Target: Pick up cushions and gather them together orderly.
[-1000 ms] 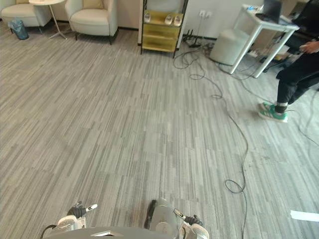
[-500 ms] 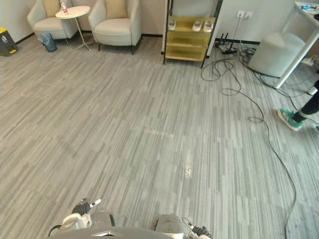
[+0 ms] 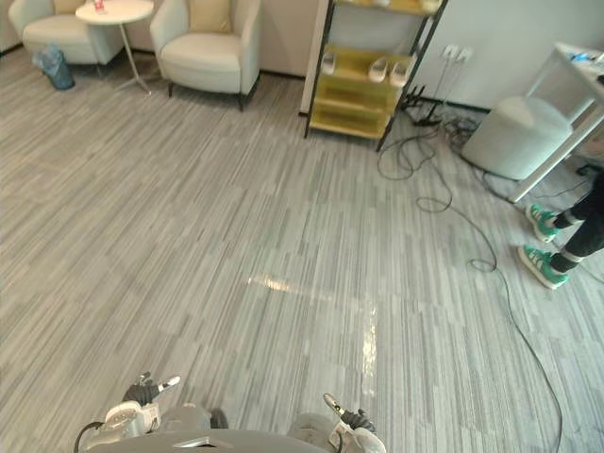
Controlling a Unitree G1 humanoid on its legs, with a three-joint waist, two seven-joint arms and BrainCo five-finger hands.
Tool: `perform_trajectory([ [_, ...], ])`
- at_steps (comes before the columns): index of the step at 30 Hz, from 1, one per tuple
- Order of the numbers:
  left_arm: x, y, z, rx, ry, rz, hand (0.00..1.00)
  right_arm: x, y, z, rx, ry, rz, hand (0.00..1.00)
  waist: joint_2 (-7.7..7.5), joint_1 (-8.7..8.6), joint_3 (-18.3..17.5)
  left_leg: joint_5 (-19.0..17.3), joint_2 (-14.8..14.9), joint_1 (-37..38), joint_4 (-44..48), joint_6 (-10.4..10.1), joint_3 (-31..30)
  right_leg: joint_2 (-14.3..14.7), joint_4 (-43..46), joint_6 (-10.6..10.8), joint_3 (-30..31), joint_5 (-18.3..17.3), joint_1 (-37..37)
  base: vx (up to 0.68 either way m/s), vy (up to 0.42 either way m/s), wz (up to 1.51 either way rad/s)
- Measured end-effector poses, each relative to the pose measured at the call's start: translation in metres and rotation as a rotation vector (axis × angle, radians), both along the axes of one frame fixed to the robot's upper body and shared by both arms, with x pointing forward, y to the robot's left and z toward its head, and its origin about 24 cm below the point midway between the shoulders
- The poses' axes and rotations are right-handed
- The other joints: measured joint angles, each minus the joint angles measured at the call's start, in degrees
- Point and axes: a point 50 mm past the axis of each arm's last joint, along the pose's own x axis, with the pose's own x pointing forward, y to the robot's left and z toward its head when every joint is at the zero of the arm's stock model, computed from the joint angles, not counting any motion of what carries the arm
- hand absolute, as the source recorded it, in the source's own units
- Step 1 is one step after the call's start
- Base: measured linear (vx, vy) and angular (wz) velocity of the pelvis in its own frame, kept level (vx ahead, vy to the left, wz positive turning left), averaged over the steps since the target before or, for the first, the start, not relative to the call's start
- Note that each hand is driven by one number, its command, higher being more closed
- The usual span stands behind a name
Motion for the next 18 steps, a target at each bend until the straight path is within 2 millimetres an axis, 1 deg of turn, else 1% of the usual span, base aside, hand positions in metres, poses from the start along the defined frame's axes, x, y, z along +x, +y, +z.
perform_trajectory([
  [1, -0.001, -0.001, -0.001, -0.002, 0.006, -0.002, 0.00, 0.000, 0.000, 0.000, 0.002, -0.001, 0.001, 0.00, 0.00, -0.17, -0.02, 0.02, 0.06, 1.73, -1.42, -0.04, 0.41, 0.11, -1.64, -0.53, -2.55, -1.40, -0.52, 0.18, -0.023, -0.21],
  [2, -0.002, -0.001, -0.001, -0.003, 0.009, -0.004, 0.00, 0.000, 0.000, 0.000, 0.003, -0.002, 0.002, 0.00, 0.01, -0.24, -0.04, 0.03, 0.05, 2.57, -2.20, -0.06, 0.64, 0.23, -3.37, -0.85, -3.76, -1.88, -0.96, 0.15, -0.059, -0.12],
  [3, -0.003, -0.001, -0.002, -0.004, 0.015, -0.006, 0.00, 0.001, 0.000, 0.000, 0.003, -0.005, 0.004, 0.00, 0.12, -0.48, -0.08, 0.13, 0.04, 3.45, -3.34, -0.22, 0.85, 0.67, -7.70, -1.53, -5.51, -2.69, -1.69, 0.15, -0.097, -0.09],
  [4, -0.004, -0.001, -0.002, -0.004, 0.021, -0.005, 0.00, 0.005, -0.002, 0.001, 0.000, -0.013, 0.007, 0.00, 0.26, -0.98, -0.08, 0.41, 0.15, 3.88, -4.37, -0.70, 0.92, 1.44, -15.25, -2.36, -7.39, -3.11, -2.31, 0.16, -0.116, -0.09],
  [5, -0.005, -0.001, -0.002, -0.005, 0.024, -0.005, 0.00, 0.006, -0.002, 0.001, 0.000, -0.013, 0.008, 0.00, 0.31, -1.11, -0.07, 0.65, 0.18, 4.37, -4.91, -1.18, 0.96, 2.12, -20.47, -2.85, -7.73, -2.66, -2.55, 0.17, -0.156, -0.10],
  [6, -0.006, -0.001, -0.003, -0.006, 0.029, -0.005, 0.00, 0.005, -0.003, 0.001, 0.003, -0.010, 0.004, 0.00, 0.30, -1.13, -0.06, 0.72, 0.20, 4.38, -5.54, -2.28, 0.96, 3.63, -30.86, -4.05, -7.03, 0.95, -2.79, 0.19, -0.203, -0.10],
  [7, -0.006, -0.002, -0.003, -0.007, 0.029, -0.001, 0.00, 0.004, -0.004, 0.001, 0.005, -0.009, -0.001, 0.00, 0.37, -1.38, -0.03, 0.56, 0.41, 4.71, -5.67, -3.39, 0.78, 5.10, -36.17, -4.83, -5.55, 7.97, -2.55, 0.23, -0.277, -0.21],
  [8, -0.008, -0.005, -0.005, -0.021, 0.037, 0.011, 0.00, 0.003, -0.010, 0.001, -0.005, -0.006, 0.002, 0.00, 1.66, -1.47, -0.49, 0.63, 1.64, 5.37, -6.71, -4.49, 0.23, 6.99, -37.72, -4.57, -5.84, 8.59, -1.54, 0.17, -0.239, -0.29],
  [9, -0.008, -0.008, -0.005, -0.031, 0.038, 0.020, 0.00, 0.003, -0.012, 0.001, -0.009, 0.000, 0.004, 0.00, 2.38, -1.05, -0.42, 0.45, 2.22, 5.72, -7.51, -5.23, -0.18, 7.76, -37.49, -4.45, -5.75, 8.38, -1.79, 0.15, -0.220, -0.32],
  [10, -0.010, -0.013, -0.006, -0.051, 0.043, 0.037, 0.00, 0.004, -0.016, 0.002, -0.017, -0.001, -0.001, 0.00, 3.53, -1.26, -0.15, 0.49, 2.63, 6.50, -8.34, -5.75, -0.13, 8.37, -36.16, -4.57, -5.66, 7.07, -2.05, 0.11, -0.182, -0.18],
  [11, -0.011, -0.017, -0.007, -0.063, 0.044, 0.051, 0.00, 0.002, -0.020, 0.003, -0.026, 0.003, -0.003, 0.00, 4.03, -1.57, -0.31, 0.57, 2.97, 6.93, -8.79, -6.26, -0.28, 8.70, -35.70, -4.90, -5.81, 6.17, -2.00, 0.12, -0.210, 0.01],
  [12, -0.011, -0.021, -0.008, -0.077, 0.044, 0.066, 0.00, -0.002, -0.024, 0.003, -0.037, 0.012, -0.003, 0.00, 4.49, -1.54, -0.61, 0.36, 3.52, 7.47, -8.94, -6.80, -0.66, 9.51, -35.20, -5.17, -5.95, 4.34, -1.60, 0.09, -0.170, 0.08],
  [14, -0.012, -0.022, -0.008, -0.082, 0.041, 0.079, 0.00, -0.005, -0.025, 0.002, -0.037, 0.023, -0.004, 0.00, 4.59, -1.11, -0.68, -0.18, 4.81, 8.42, -8.44, -7.66, -0.88, 10.55, -34.74, -6.04, -6.21, 2.79, -0.67, 0.07, -0.148, 0.08],
  [15, -0.012, -0.022, -0.007, -0.080, 0.039, 0.079, 0.00, -0.007, -0.024, 0.002, -0.039, 0.032, 0.005, 0.00, 4.56, -1.00, -0.87, -0.94, 6.11, 8.27, -6.56, -8.72, -1.37, 11.56, -34.94, -6.59, -6.48, 1.74, 0.26, 0.05, -0.127, 0.09],
  [16, -0.013, -0.021, -0.007, -0.079, 0.038, 0.079, 0.00, -0.008, -0.024, 0.001, -0.041, 0.040, 0.013, 0.00, 4.60, -0.94, -1.34, -1.37, 6.65, 7.32, -4.31, -9.27, -2.46, 11.87, -35.24, -6.88, -6.60, 1.46, 0.52, 0.05, -0.114, 0.08],
  [17, -0.012, -0.018, -0.006, -0.071, 0.027, 0.080, 0.00, -0.012, -0.021, 0.000, -0.036, 0.053, 0.019, 0.00, 3.89, -0.72, -2.01, -1.70, 7.37, 3.12, 3.63, -9.01, -4.64, 11.70, -36.16, -6.98, -6.85, 1.40, 0.91, 0.07, -0.119, 0.14],
  [18, -0.010, -0.014, -0.005, -0.058, 0.016, 0.081, 0.00, -0.016, -0.022, -0.001, -0.038, 0.061, 0.016, 0.00, 3.60, -0.73, -2.16, -1.38, 8.73, -2.19, 13.43, -8.40, -7.16, 11.73, -37.80, -6.97, -7.41, 1.46, 1.83, 0.08, -0.102, 0.16],
])
